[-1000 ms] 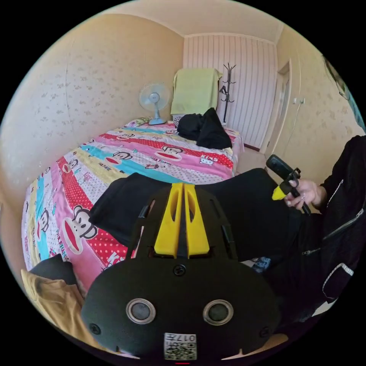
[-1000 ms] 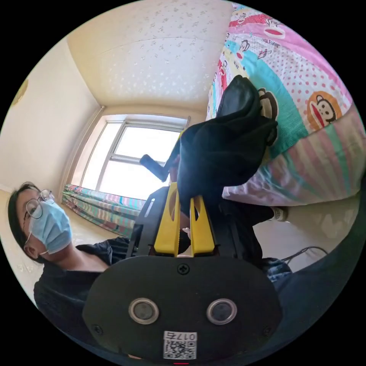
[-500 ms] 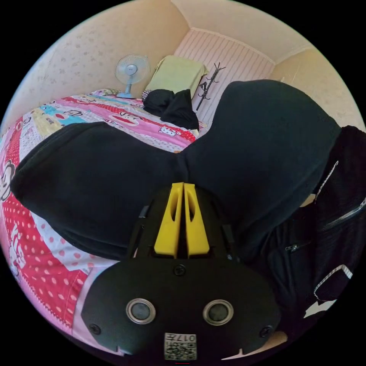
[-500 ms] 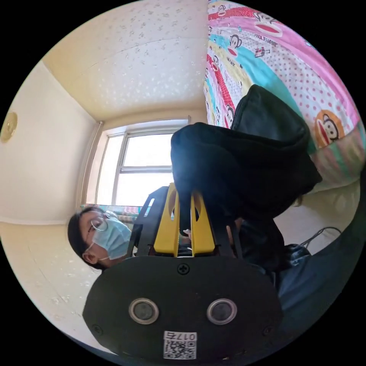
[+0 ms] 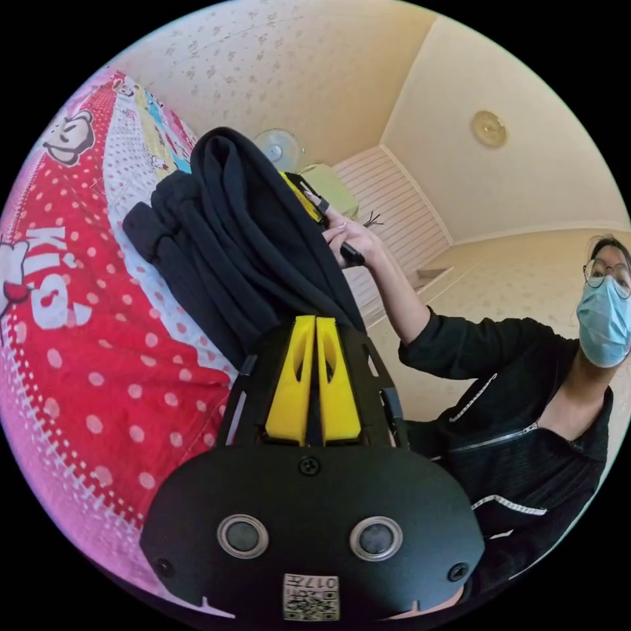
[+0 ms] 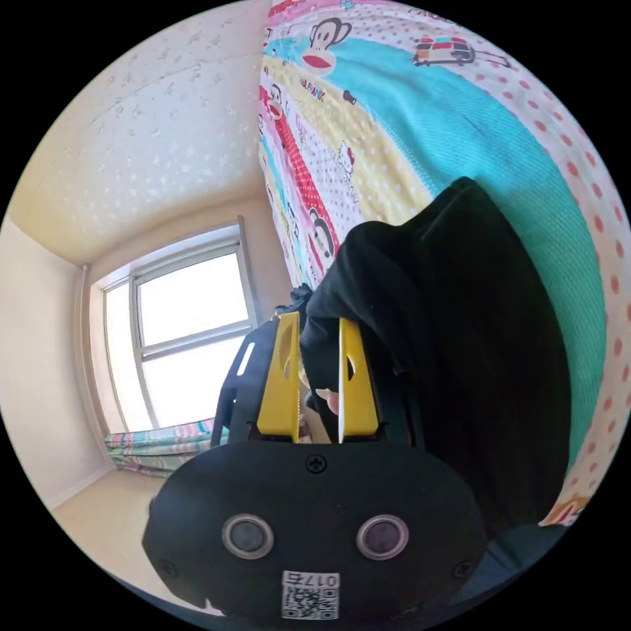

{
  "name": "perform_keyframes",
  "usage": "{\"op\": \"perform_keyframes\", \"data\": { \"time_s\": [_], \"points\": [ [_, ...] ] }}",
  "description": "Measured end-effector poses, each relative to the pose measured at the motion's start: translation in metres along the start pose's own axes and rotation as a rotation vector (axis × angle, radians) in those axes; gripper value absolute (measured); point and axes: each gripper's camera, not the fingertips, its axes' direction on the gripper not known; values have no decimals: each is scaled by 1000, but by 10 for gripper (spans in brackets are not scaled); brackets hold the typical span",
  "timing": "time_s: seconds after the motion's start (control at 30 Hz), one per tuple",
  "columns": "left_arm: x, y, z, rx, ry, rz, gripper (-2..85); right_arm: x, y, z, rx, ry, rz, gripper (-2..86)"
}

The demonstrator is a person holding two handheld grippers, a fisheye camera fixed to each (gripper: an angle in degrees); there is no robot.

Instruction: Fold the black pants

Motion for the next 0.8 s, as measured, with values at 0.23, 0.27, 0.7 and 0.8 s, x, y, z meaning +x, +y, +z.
{"op": "perform_keyframes", "data": {
  "time_s": [0.23, 0.27, 0.7, 0.8],
  "points": [
    [3, -6, -17, 7, 23, 30, -10, -96, 14, -14, -174, -201, -241, 146],
    [3, -6, -21, 9, 18, 27, -10, -106, 22, -19, -176, -207, -282, 146],
    [107, -7, -63, 308, 31, 207, -2, -32, 308, -19, 182, 668, -1034, 128],
    [147, -7, 2, 138, -170, 218, 35, 5, 340, -5, 178, 744, -1094, 70]
  ]
}}
